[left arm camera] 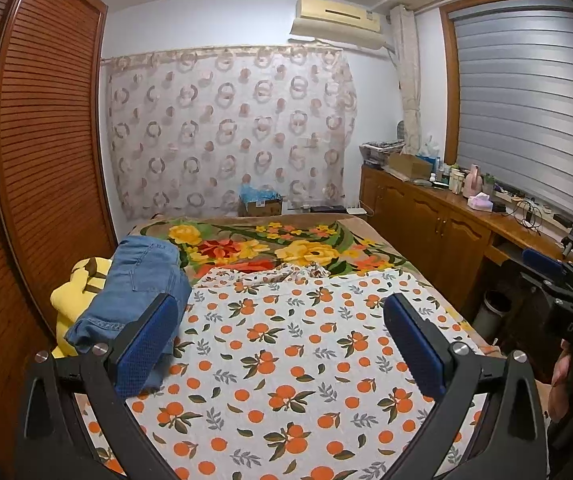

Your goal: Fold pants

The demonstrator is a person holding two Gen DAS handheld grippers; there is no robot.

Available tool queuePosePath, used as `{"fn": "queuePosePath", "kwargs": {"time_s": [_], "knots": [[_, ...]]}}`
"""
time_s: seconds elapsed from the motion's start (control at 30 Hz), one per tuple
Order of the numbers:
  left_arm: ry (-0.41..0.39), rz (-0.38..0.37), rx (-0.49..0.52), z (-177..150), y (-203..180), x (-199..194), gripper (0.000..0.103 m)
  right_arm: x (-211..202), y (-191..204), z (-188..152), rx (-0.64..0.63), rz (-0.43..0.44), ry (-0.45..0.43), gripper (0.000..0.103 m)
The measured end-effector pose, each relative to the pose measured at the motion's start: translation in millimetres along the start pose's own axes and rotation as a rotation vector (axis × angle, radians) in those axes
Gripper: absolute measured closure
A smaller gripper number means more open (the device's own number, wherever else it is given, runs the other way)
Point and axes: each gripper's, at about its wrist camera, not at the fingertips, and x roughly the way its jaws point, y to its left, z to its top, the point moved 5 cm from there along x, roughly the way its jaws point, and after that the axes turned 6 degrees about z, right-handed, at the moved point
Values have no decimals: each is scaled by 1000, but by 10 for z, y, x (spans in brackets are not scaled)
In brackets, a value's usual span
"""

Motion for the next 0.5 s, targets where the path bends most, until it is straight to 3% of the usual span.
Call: {"fn": "queuePosePath", "kwargs": {"time_s": [0.5], "knots": [[10, 6, -1, -49, 24, 29, 0, 36, -59, -31, 0, 9, 0, 31]]}}
